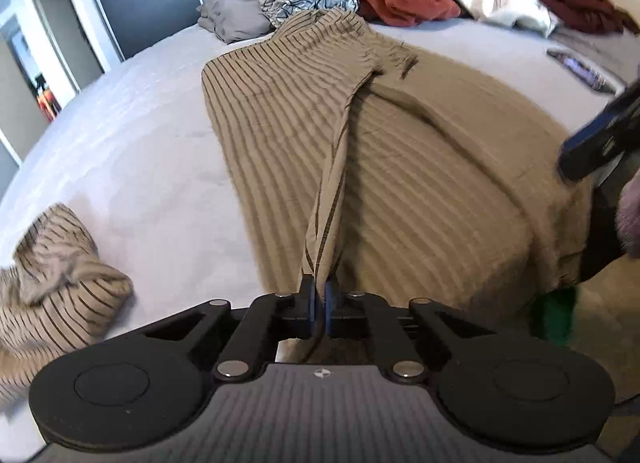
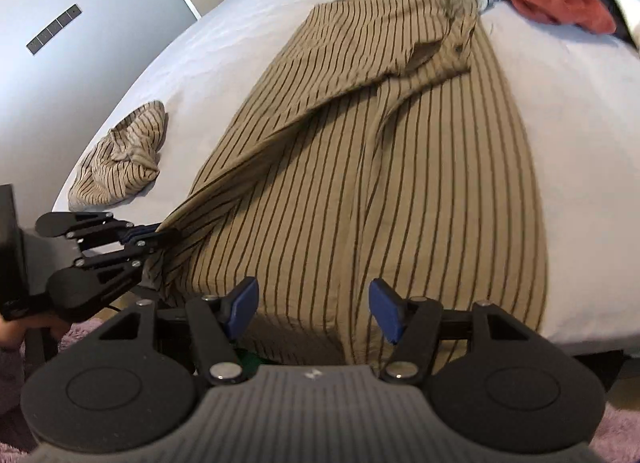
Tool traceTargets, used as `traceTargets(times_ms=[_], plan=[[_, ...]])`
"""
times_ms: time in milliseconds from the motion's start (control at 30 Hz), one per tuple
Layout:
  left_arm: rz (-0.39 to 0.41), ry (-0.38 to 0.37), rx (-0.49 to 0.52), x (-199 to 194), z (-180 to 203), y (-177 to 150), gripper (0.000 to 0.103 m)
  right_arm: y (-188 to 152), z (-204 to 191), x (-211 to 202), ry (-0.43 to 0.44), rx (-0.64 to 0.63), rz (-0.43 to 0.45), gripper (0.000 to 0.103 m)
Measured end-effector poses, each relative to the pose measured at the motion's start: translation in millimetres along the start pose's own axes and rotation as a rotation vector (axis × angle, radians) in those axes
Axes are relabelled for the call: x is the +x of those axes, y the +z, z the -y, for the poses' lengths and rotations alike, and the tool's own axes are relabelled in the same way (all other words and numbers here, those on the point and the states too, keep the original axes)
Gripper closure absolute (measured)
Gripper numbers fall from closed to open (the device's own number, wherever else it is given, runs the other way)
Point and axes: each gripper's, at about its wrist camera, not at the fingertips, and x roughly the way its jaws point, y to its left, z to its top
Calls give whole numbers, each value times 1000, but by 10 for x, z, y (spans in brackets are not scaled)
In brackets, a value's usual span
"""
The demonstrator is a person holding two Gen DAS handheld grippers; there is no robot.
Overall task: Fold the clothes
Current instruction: 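Grasp the shirt hem at the bed edge with the left tool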
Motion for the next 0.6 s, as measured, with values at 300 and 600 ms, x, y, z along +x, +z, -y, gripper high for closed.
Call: traceTargets(times_ms=[300,600], plan=[[24,-71,-16,-22,576,111,101,-75,35,202,-33,21,-62,38],[-167,-173,-79,309,743,-222,100,-89,165,347,-38,92,-77,38]])
